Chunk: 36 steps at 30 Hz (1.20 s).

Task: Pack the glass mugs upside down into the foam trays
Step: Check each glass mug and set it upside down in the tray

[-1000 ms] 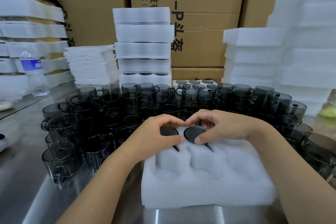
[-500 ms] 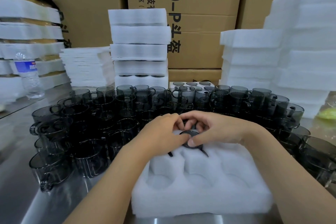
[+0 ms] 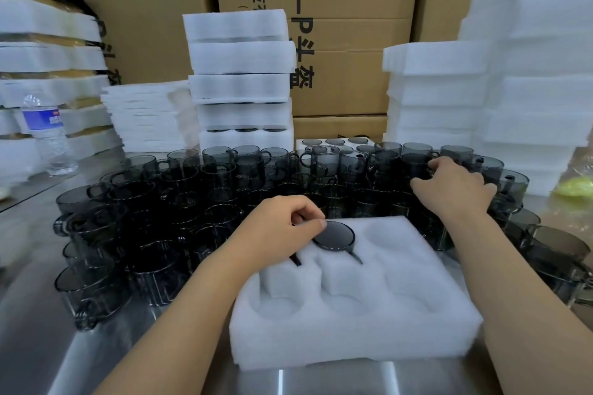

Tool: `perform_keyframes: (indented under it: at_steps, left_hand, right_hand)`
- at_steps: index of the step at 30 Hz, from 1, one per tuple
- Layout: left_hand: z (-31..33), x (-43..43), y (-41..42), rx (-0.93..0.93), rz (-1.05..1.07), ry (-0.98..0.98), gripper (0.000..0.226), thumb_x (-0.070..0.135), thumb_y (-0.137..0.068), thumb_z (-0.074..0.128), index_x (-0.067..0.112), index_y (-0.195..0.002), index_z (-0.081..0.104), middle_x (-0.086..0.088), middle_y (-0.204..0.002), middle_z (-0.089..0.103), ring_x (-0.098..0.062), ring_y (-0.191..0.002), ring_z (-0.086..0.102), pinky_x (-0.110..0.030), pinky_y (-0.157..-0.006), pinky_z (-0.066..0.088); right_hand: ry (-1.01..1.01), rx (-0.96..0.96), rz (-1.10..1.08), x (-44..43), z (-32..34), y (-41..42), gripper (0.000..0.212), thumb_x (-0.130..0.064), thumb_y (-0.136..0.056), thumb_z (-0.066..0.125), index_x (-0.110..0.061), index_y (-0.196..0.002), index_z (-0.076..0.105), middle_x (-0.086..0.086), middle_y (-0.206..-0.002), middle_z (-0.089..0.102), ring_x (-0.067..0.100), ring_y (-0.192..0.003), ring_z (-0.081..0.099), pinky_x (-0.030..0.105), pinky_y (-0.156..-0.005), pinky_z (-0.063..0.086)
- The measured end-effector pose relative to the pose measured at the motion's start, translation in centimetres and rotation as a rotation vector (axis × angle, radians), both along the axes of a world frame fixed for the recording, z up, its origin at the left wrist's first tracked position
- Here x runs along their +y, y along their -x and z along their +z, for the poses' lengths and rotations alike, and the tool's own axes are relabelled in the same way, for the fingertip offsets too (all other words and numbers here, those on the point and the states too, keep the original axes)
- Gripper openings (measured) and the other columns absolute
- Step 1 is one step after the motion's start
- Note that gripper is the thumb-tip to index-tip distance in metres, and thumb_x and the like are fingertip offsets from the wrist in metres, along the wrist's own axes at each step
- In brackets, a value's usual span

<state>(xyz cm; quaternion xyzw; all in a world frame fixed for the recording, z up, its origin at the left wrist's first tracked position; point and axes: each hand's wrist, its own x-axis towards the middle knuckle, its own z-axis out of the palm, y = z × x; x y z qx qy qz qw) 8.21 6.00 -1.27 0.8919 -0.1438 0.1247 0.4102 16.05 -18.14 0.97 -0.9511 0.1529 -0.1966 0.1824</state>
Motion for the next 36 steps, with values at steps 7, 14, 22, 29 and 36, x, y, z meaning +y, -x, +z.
perform_keyframes:
  at_steps: [7,14,22,29,36]
  left_hand:
    - [-0.1,0.3,-0.2,0.021,0.002,0.001,0.015,0.027,-0.085,0.066,0.037,-0.075,0.068,0.025,-0.061,0.060,0.006,-0.057,0.051,-0.006,-0.055,0.039]
    - [-0.3,0.5,-0.4,0.022,-0.011,0.011,0.012,0.029,-0.085,0.066,0.036,-0.076,0.069,0.020,-0.062,0.060,0.005,-0.056,0.050,-0.008,-0.055,0.040]
    - [-0.4,0.5,-0.7,0.058,-0.033,0.089,0.011,0.029,-0.086,0.066,0.038,-0.091,0.064,0.029,-0.070,0.063,0.008,-0.060,0.052,-0.009,-0.062,0.041]
    - [-0.4,0.6,-0.6,0.063,-0.036,0.167,0.067,0.031,-0.084,0.067,0.034,-0.141,0.032,0.020,-0.089,0.070,0.006,-0.070,0.058,-0.011,-0.066,0.046]
    - [-0.3,0.5,-1.0,0.060,-0.046,0.325,0.044,0.021,-0.084,0.071,0.032,-0.121,0.051,0.003,-0.092,0.074,-0.012,-0.087,0.068,-0.016,-0.073,0.048]
  right_hand:
    - [-0.145,-0.124,0.101,-0.1,-0.6,-0.5,0.043,-0.009,-0.090,0.054,-0.013,-0.132,0.047,0.014,-0.114,0.064,0.034,-0.111,0.054,0.042,-0.095,0.040]
    - [-0.249,-0.193,0.136,0.1,-0.8,-0.7,0.044,0.001,-0.088,0.052,-0.012,-0.131,0.050,0.016,-0.107,0.065,0.032,-0.098,0.057,0.029,-0.070,0.038]
    - [-0.259,-0.366,0.261,1.2,1.0,1.1,0.023,-0.007,-0.088,0.056,-0.018,-0.107,0.060,-0.001,-0.084,0.064,0.022,-0.083,0.056,0.028,-0.073,0.037]
    - [-0.700,-0.307,0.824,4.8,2.0,3.7,0.025,-0.006,-0.085,0.065,-0.029,-0.086,0.057,-0.005,-0.077,0.063,0.008,-0.066,0.069,0.020,-0.063,0.046]
    - [-0.924,0.047,1.197,6.7,1.1,4.8,0.037,0.004,-0.082,0.066,-0.019,-0.108,0.056,-0.001,-0.076,0.069,0.020,-0.072,0.070,0.023,-0.064,0.054]
